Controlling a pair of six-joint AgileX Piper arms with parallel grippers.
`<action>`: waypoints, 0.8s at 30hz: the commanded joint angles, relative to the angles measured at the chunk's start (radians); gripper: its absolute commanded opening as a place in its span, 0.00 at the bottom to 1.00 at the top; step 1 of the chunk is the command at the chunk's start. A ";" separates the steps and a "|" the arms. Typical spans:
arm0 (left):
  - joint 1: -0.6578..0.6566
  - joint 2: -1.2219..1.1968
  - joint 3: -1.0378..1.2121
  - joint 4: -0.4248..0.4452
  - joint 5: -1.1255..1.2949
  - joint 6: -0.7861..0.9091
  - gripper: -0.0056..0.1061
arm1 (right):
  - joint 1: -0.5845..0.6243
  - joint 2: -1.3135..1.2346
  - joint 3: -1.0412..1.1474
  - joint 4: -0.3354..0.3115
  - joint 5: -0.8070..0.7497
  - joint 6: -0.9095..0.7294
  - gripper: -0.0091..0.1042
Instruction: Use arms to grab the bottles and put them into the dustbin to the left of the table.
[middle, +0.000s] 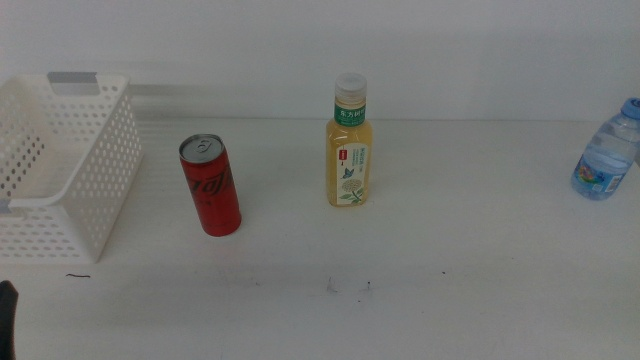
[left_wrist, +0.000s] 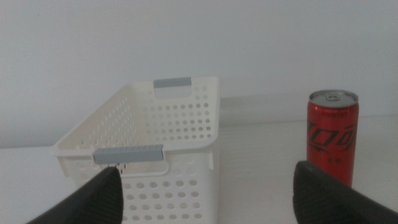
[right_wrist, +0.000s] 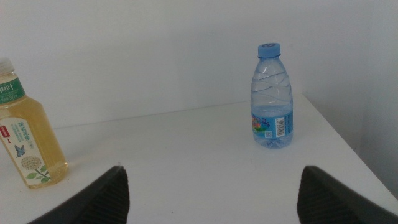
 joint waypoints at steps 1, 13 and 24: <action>-0.003 -0.004 0.000 0.000 -0.015 -0.002 0.89 | -0.006 -0.004 0.003 -0.008 -0.008 -0.005 0.89; -0.015 0.000 0.000 0.000 -0.090 -0.002 0.89 | -0.006 -0.004 0.003 -0.008 -0.008 -0.005 0.89; -0.316 0.654 0.000 -0.021 -0.514 -0.004 0.89 | -0.006 -0.004 0.003 -0.008 -0.008 -0.005 0.89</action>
